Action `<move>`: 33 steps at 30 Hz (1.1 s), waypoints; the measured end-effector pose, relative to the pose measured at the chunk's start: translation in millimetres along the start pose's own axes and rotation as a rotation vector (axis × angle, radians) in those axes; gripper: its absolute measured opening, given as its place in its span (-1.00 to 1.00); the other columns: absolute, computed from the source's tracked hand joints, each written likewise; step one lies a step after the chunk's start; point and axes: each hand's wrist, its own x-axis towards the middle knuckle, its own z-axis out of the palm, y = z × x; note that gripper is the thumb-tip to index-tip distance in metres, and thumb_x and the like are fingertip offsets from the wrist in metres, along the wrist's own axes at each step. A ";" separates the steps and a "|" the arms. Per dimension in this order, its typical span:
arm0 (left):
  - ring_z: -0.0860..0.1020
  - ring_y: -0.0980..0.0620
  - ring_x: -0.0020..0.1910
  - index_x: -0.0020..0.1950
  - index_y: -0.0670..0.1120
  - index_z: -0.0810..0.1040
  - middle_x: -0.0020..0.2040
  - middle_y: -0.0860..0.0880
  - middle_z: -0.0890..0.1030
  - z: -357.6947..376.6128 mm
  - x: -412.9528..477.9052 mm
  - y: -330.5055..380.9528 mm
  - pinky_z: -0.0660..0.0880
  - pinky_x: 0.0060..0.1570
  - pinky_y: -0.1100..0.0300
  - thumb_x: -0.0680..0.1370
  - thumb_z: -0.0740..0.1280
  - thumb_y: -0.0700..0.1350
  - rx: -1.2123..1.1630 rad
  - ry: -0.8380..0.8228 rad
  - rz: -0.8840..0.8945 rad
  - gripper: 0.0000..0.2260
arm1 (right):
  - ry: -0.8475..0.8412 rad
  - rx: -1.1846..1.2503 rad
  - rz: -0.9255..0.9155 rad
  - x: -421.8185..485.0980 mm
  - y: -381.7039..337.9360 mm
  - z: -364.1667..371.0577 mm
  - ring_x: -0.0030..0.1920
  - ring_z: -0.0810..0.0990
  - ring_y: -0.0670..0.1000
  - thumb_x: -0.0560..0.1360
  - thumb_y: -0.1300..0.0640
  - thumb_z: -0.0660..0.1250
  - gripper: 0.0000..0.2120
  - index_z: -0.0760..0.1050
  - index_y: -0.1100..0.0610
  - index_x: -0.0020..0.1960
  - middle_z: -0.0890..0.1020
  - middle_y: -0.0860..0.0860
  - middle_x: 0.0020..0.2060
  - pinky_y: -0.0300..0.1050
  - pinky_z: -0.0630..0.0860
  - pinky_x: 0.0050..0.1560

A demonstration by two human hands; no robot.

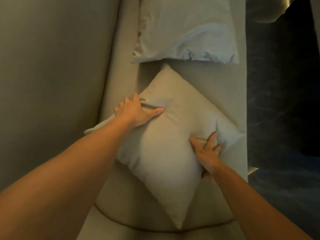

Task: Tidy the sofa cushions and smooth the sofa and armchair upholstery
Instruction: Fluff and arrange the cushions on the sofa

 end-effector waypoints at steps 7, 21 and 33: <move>0.56 -0.05 0.21 0.33 0.04 0.51 0.29 0.02 0.58 -26.8 -8.6 -13.5 0.50 0.21 -0.01 -0.10 0.35 0.64 -0.166 -0.215 0.121 0.13 | 0.173 0.235 -0.144 -12.8 16.4 14.1 0.58 0.01 0.18 0.16 -0.54 0.19 0.08 -0.20 -0.28 0.54 -0.14 0.04 0.61 0.33 0.08 0.52; 0.60 -0.28 -0.02 0.02 0.05 0.56 -0.02 -0.12 0.67 -133.7 -140.2 -125.4 0.55 -0.09 -0.08 0.12 0.30 0.60 -0.109 0.437 -0.054 -0.25 | -0.195 0.351 -0.426 -60.4 -99.5 147.1 0.50 0.21 -0.02 0.63 -0.13 0.09 -0.40 -0.02 -0.02 0.59 0.22 0.06 0.56 -0.19 0.08 0.44; 0.42 -0.16 0.07 0.13 -0.01 0.49 0.09 -0.12 0.46 -98.7 -117.4 26.2 0.35 0.11 -0.01 0.34 0.41 -0.05 -0.187 0.965 0.437 -0.63 | -0.181 -0.032 -0.497 2.0 -159.5 38.5 0.12 0.54 0.09 0.58 -0.01 0.28 -0.46 0.28 0.03 0.52 0.57 0.08 0.15 0.14 0.45 0.28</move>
